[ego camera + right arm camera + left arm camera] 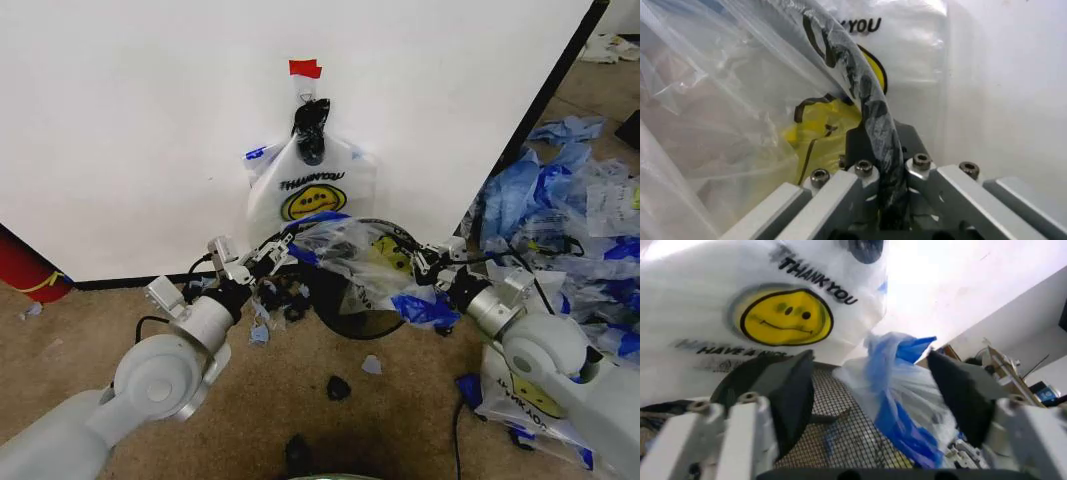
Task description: Pick up the garbage bag from the wall and place it over the trash bin.
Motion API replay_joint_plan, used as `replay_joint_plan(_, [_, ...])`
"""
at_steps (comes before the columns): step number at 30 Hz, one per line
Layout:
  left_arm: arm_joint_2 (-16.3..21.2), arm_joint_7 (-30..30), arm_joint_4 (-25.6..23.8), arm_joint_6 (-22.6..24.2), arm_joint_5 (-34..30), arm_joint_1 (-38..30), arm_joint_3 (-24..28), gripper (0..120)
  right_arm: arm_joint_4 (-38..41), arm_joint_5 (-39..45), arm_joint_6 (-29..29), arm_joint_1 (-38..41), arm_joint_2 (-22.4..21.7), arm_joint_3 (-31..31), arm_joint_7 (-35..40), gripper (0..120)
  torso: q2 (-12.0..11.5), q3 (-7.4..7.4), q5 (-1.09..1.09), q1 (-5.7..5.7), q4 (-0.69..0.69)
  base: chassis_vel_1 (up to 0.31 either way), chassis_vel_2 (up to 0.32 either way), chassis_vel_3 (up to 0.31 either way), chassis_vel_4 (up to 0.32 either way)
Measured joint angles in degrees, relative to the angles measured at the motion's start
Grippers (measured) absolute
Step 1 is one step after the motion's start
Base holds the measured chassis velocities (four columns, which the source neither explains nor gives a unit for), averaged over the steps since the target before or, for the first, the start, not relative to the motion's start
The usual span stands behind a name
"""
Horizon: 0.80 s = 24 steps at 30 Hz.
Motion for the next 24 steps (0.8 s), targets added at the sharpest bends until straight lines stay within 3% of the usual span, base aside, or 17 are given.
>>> replay_joint_plan(5, [0.3, -0.3, -1.3, 0.2, -1.4, 0.7, -0.7, 97, 0.3, -1.4, 0.0, -0.4, 0.6, -0.3, 2.9, 0, 0.0, 0.00, 0.00, 0.00, 0.00, 0.000, 0.000, 0.000, 0.000])
replay_joint_plan(11, [0.3, -0.8, -2.2, 0.3, -1.5, 1.1, -0.9, 100, 1.1, -2.9, -0.5, -0.8, 2.0, -1.9, 9.6, 0, 0.0, 0.00, 0.00, 0.00, 0.00, 0.000, 0.000, 0.000, 0.000])
replay_joint_plan(13, [0.2, -2.3, -4.0, 0.2, -1.2, 1.2, -1.4, 100, 1.9, -4.6, -1.1, -1.2, 3.6, -3.0, 17.1, 0, 0.0, 0.00, 0.01, 0.00, 0.00, 0.000, 0.000, 0.000, 0.000])
replay_joint_plan(16, [0.6, -3.0, -5.8, 0.1, -1.6, 1.7, -1.7, 100, 2.5, -5.3, -1.5, -1.3, 4.9, -3.9, 22.6, 0, 0.0, 0.00, -0.01, 0.00, -0.02, 0.000, 0.000, 0.000, 0.000])
replay_joint_plan(20, [0.6, -4.9, -10.2, 0.5, -5.6, 2.1, -2.3, 100, 2.9, -8.1, -1.5, -1.1, 7.9, -5.6, 28.8, 0, 0.0, 0.00, 0.01, 0.00, 0.00, 0.000, 0.000, 0.000, 0.000])
replay_joint_plan(24, [0.4, -5.2, -11.5, 1.4, -7.3, 2.3, -1.2, 100, 3.1, -11.9, -1.6, -1.1, 10.8, -6.3, 31.7, 0, 0.0, 0.00, 0.01, 0.00, 0.01, 0.000, 0.000, 0.000, 0.000])
